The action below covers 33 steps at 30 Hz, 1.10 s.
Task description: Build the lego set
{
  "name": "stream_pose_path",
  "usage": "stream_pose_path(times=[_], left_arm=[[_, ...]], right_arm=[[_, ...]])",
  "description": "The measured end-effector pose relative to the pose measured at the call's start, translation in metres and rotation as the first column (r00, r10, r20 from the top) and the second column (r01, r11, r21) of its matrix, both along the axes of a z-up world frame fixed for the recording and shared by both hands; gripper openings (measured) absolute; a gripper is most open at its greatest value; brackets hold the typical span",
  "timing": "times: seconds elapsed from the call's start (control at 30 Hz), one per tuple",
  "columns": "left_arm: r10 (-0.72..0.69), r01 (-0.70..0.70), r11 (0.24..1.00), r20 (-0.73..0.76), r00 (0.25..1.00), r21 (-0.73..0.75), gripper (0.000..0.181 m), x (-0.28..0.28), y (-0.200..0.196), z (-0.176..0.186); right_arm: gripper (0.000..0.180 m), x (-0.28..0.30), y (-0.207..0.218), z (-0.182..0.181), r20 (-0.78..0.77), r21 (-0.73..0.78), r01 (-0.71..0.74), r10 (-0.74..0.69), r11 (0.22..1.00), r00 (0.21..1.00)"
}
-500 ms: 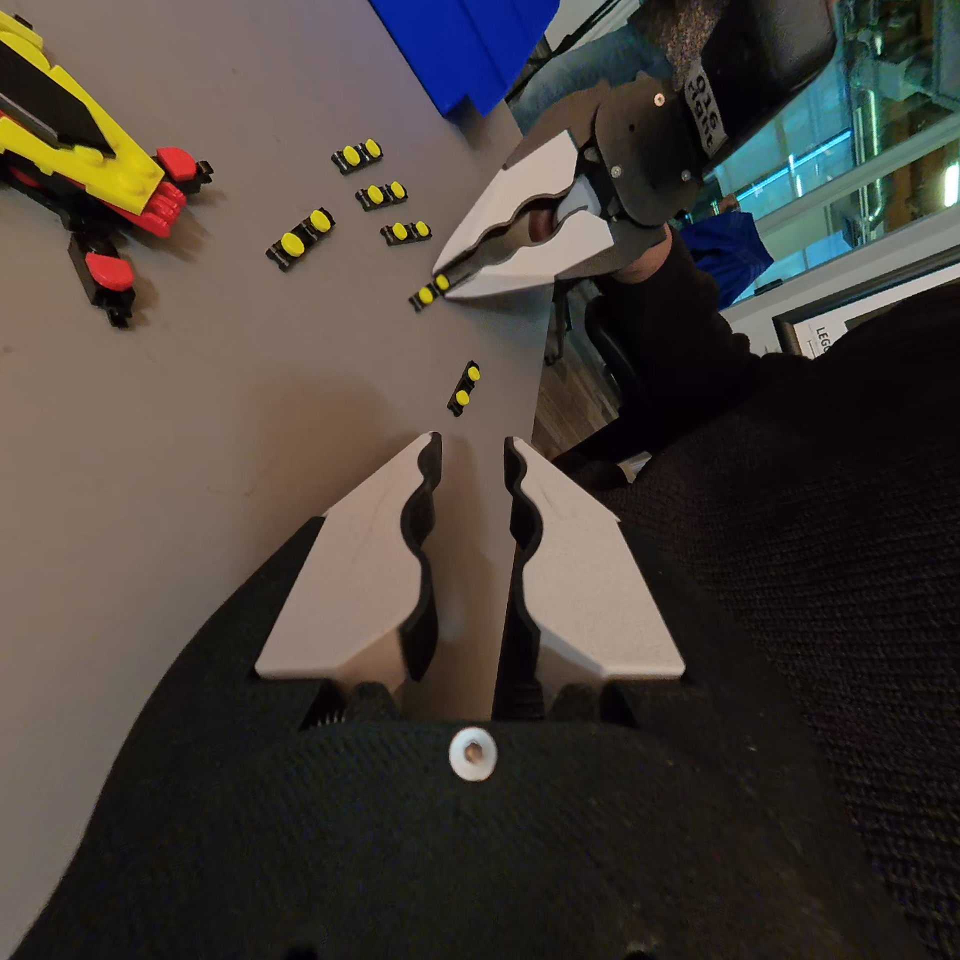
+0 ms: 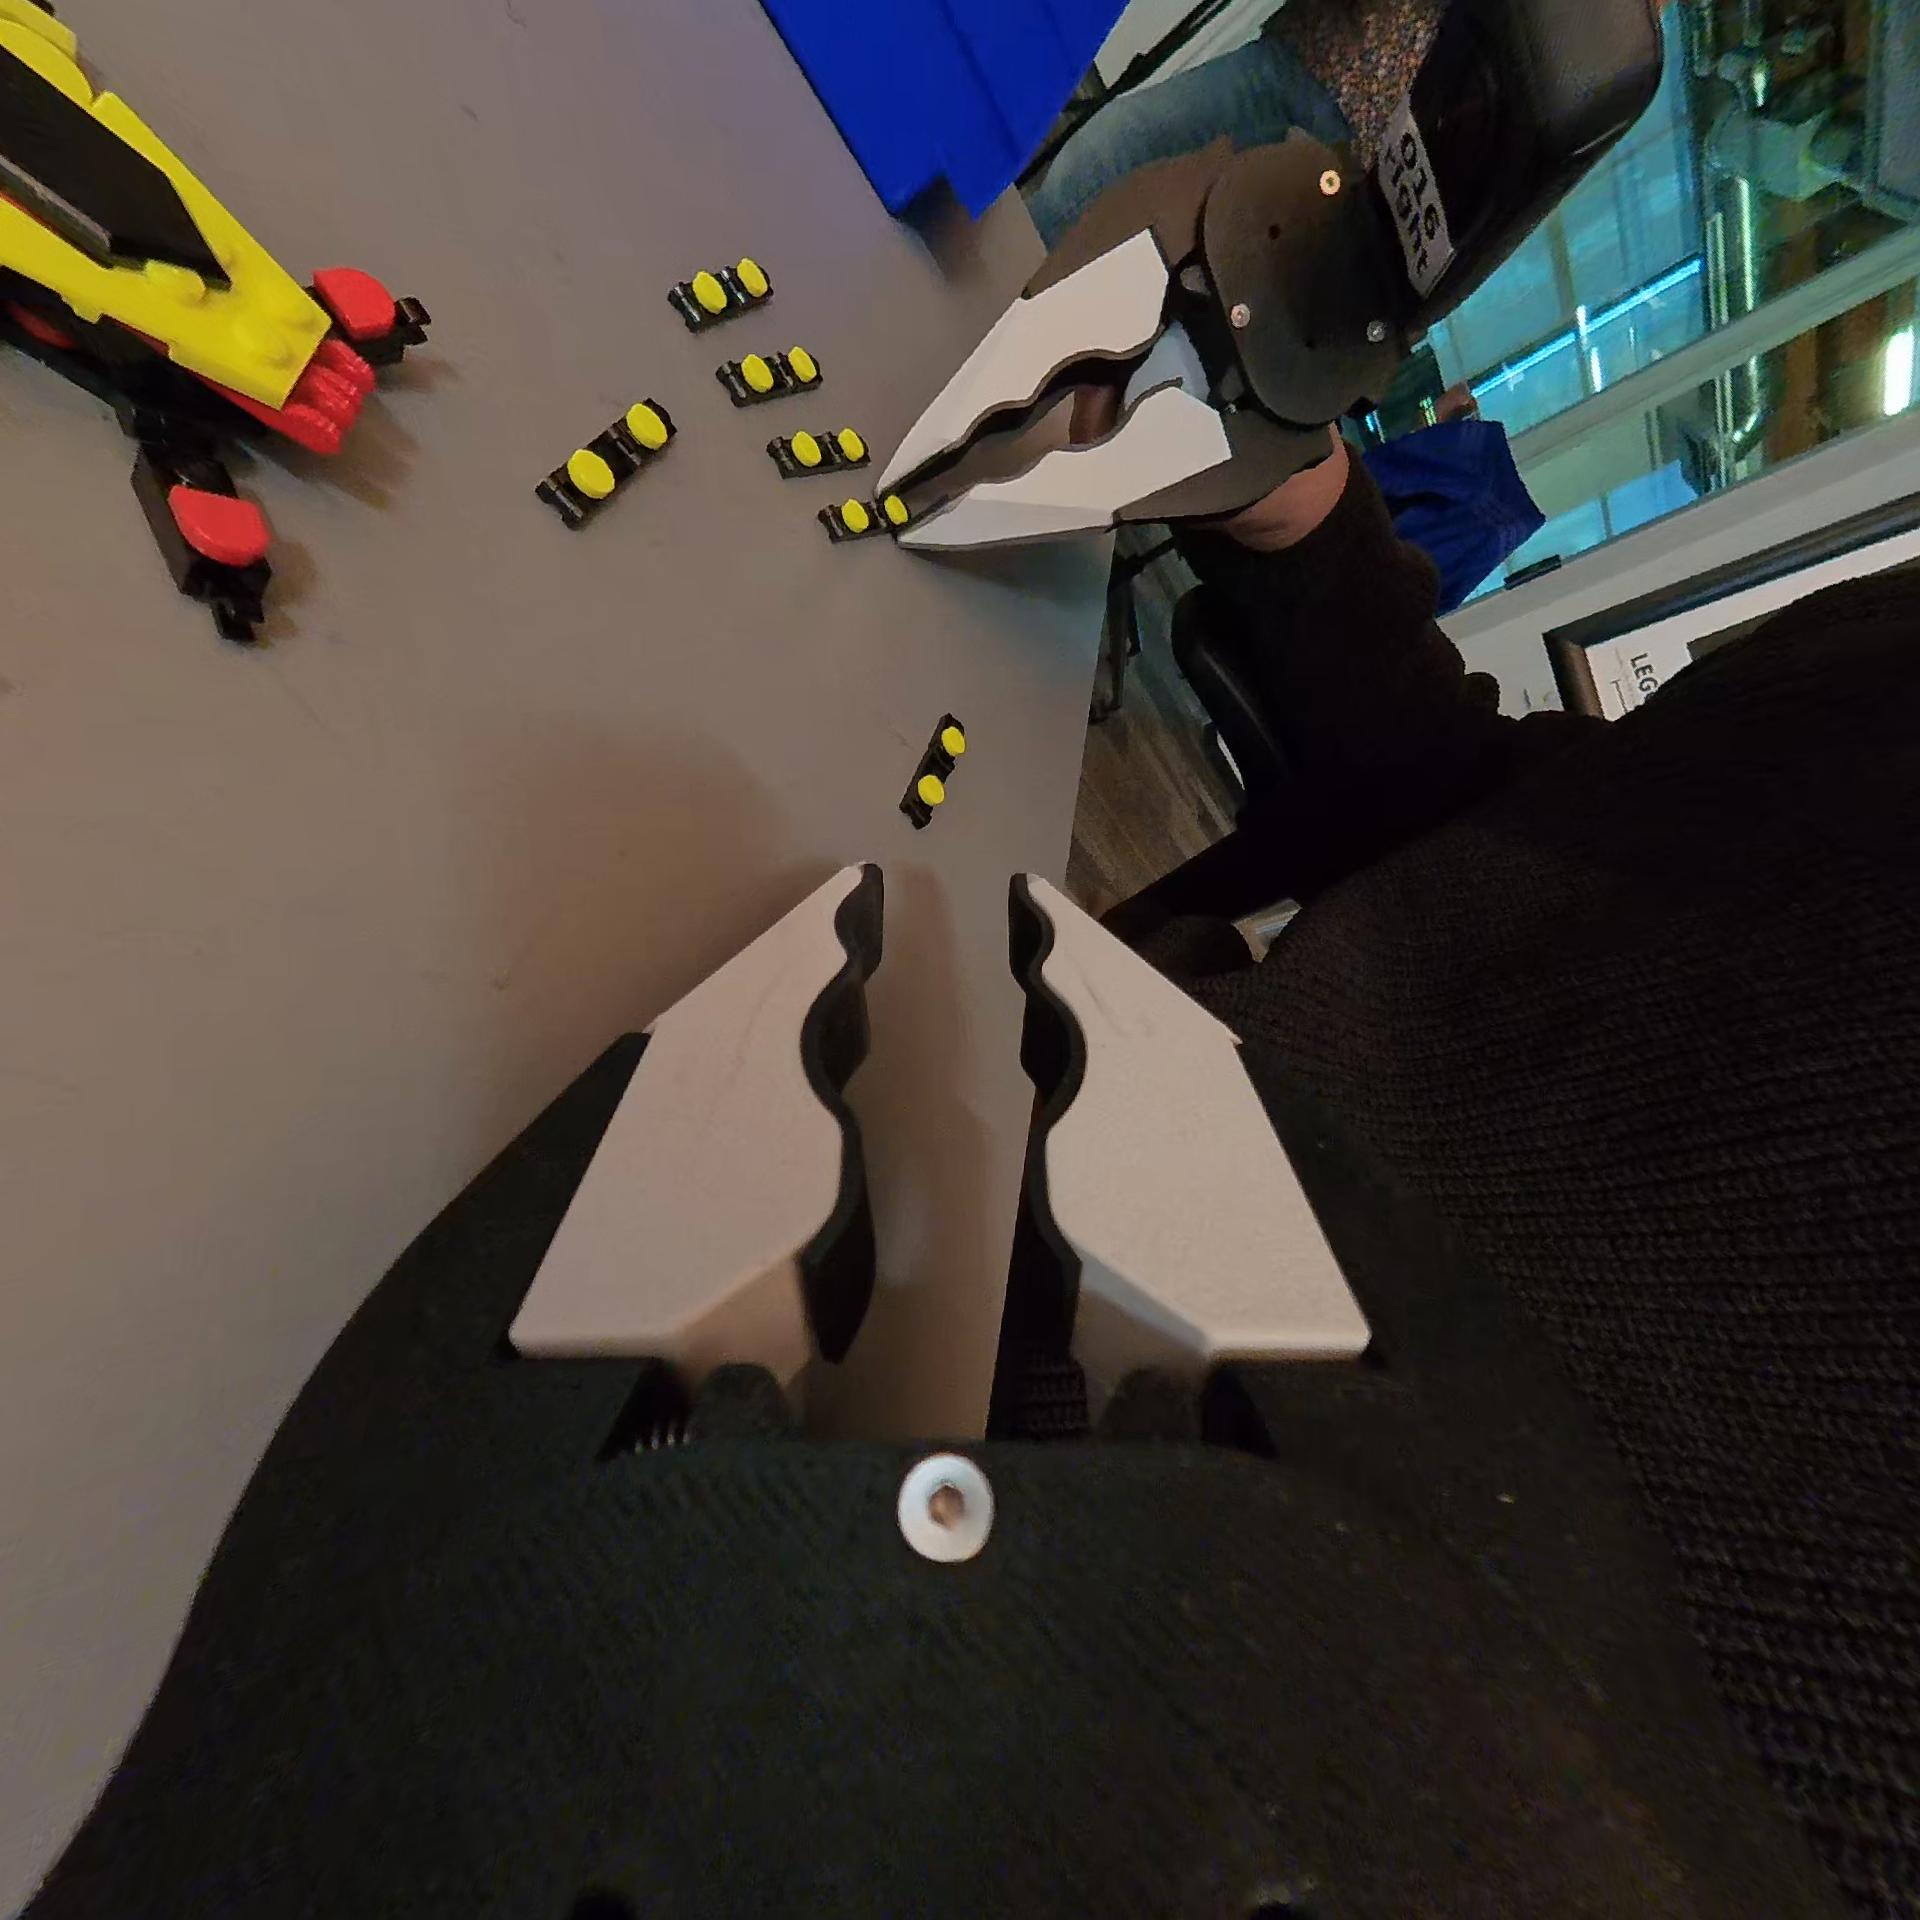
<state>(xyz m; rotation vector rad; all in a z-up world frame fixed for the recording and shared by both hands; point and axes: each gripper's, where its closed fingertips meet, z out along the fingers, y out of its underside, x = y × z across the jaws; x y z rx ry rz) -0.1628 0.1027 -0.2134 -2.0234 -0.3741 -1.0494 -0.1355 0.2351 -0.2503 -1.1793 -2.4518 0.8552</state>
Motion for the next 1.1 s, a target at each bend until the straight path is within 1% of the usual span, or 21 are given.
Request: stream_pose_path(times=[0.47,0.6,0.73,0.9,1.0,1.1], left_arm=[[-0.003,0.003,1.000,0.002,1.000,-0.001,0.023,0.000,0.000,0.000],[-0.004,0.004,1.000,0.002,1.000,-0.002,0.023,0.000,0.000,-0.001],[-0.004,0.004,1.000,0.003,1.000,-0.004,0.023,0.000,0.000,-0.001],[-0.004,0.004,1.000,0.001,1.000,-0.007,0.023,0.000,0.000,-0.002],[-0.002,0.002,1.000,0.000,1.000,-0.008,0.023,0.000,0.001,-0.002],[-0.001,0.001,1.000,-0.002,1.000,-0.007,0.023,-0.001,0.000,-0.002]], right_arm=[[0.006,0.000,-0.010,0.000,-0.008,-0.009,-0.044,0.044,0.999,0.999],[0.011,-0.001,-0.011,0.004,-0.036,0.008,-0.050,0.050,0.999,0.998],[0.016,-0.005,-0.030,0.019,-0.095,-0.039,-0.096,0.092,0.995,0.991],[0.019,0.002,-0.063,0.015,-0.084,-0.042,-0.205,0.201,0.978,0.976],[0.019,0.003,-0.065,0.011,-0.076,-0.011,-0.222,0.221,0.975,0.972],[0.018,0.000,-0.060,0.016,-0.096,-0.033,-0.194,0.190,0.980,0.977]])
